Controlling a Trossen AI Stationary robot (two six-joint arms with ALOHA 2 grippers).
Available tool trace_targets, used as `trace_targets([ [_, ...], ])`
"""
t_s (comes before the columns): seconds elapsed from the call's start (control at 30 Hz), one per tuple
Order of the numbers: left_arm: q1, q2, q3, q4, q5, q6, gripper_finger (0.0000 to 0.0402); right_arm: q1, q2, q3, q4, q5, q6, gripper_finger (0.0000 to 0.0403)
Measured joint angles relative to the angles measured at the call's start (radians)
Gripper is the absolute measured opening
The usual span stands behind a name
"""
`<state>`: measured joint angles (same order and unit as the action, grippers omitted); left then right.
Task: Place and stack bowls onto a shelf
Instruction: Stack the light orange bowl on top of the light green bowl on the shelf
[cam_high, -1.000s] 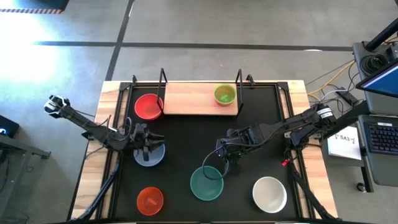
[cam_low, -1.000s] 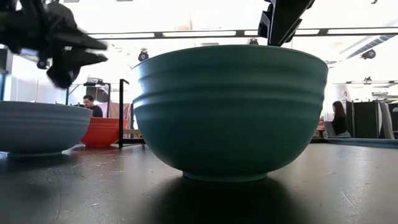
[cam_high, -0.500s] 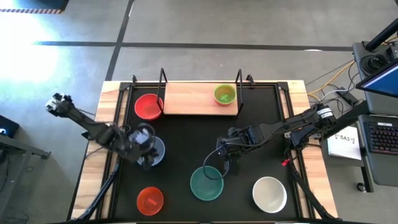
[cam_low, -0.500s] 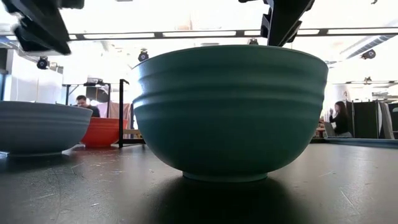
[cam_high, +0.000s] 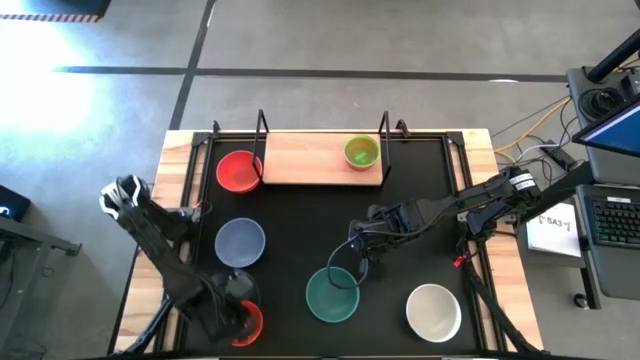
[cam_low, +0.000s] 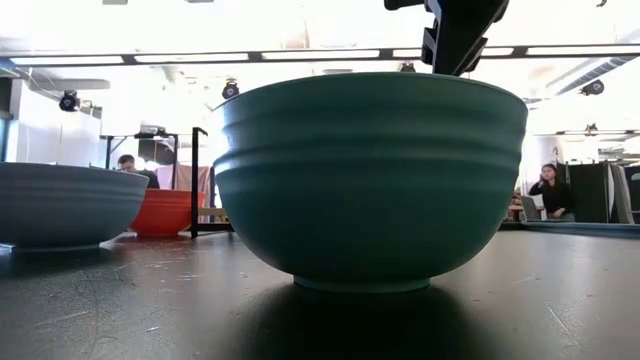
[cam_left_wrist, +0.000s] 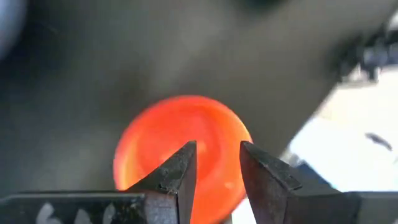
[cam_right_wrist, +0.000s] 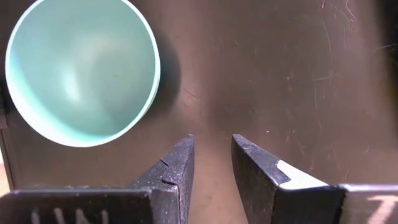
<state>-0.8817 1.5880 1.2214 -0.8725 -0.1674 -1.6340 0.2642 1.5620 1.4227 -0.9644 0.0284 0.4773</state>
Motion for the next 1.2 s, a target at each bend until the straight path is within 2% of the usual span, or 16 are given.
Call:
trace_targets([
  [0.13, -0.002, 0.123, 0.109, -0.004, 0.078, 0.051, 0.0104, 0.002, 0.000, 0.000, 0.003, 0.000, 0.021, 0.0096],
  [0.3, -0.002, 0.226, 0.184, -0.003, 0.090, 0.089, 0.0104, 0.002, 0.000, 0.000, 0.005, 0.000, 0.023, 0.0096],
  [0.47, -0.008, 0.282, 0.185, 0.004, 0.109, 0.073, 0.0104, 0.004, 0.000, -0.012, 0.006, 0.000, 0.033, 0.0096],
  [0.6, -0.008, 0.304, 0.167, 0.079, 0.137, 0.075, 0.0104, 0.009, 0.000, -0.037, 0.006, -0.001, 0.035, 0.0096],
  [0.77, -0.006, 0.332, 0.143, 0.066, 0.159, 0.074, 0.0104, 0.009, 0.000, -0.072, 0.012, 0.000, 0.037, 0.0096],
  [0.9, 0.003, 0.351, 0.137, 0.068, 0.151, 0.140, 0.0102, 0.009, 0.000, -0.103, 0.017, 0.000, 0.037, 0.0096],
  [1.03, 0.008, 0.362, 0.141, 0.074, 0.157, 0.254, 0.0075, 0.009, 0.000, -0.126, 0.019, 0.000, 0.036, 0.0096],
  [1.2, 0.021, 0.362, 0.165, 0.067, 0.227, 0.332, 0.0011, 0.009, 0.000, -0.130, 0.019, 0.001, 0.014, 0.0096],
])
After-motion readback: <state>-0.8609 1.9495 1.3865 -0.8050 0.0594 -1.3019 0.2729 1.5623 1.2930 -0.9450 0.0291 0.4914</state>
